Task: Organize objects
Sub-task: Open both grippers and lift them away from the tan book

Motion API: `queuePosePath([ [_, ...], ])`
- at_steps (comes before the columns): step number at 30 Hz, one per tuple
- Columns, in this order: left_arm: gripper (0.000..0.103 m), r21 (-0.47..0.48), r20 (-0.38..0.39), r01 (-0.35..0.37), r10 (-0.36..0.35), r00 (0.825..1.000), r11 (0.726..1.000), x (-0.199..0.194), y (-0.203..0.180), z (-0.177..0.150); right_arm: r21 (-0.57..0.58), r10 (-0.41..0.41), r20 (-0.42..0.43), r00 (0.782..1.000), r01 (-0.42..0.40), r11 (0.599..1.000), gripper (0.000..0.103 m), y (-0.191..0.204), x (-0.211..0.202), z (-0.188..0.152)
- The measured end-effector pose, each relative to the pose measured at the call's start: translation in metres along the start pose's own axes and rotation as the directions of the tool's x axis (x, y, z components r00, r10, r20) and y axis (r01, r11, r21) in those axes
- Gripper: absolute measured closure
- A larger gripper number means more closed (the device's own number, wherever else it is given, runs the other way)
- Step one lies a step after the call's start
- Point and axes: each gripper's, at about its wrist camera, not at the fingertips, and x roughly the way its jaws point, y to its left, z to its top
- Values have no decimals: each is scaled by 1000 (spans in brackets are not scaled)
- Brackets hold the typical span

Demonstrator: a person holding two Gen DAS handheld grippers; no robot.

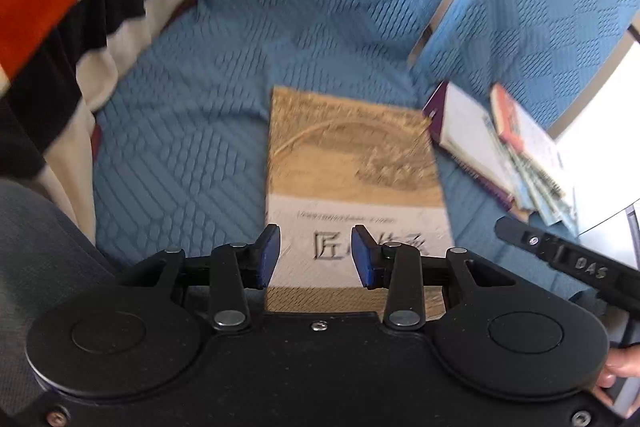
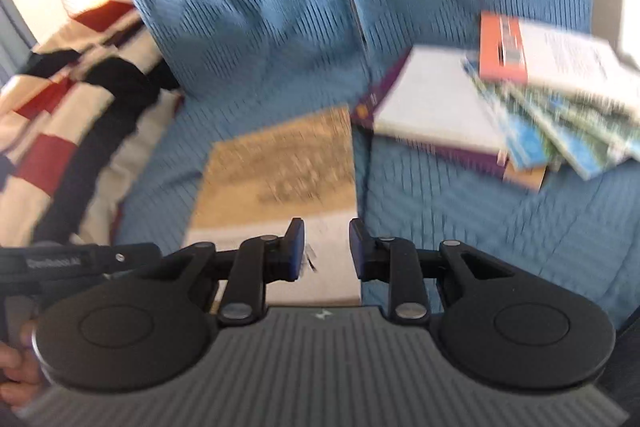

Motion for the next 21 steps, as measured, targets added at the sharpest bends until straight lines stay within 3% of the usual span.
queuePosePath([
  [6, 65, 39, 98, 33, -37, 995, 999, -40, -25, 16, -19, 15, 115, 993, -13, 1000, 75, 12, -52, 22],
  [9, 67, 57, 139, 11, -19, 990, 998, -55, -39, 24, -1, 23, 152, 988, -23, 1000, 75, 10, -72, 28],
  [21, 66, 131, 177, 111, -133, 975, 985, -94, -91, 25, -10, -44, 233, 972, 47, 999, 75, 12, -135, 23],
])
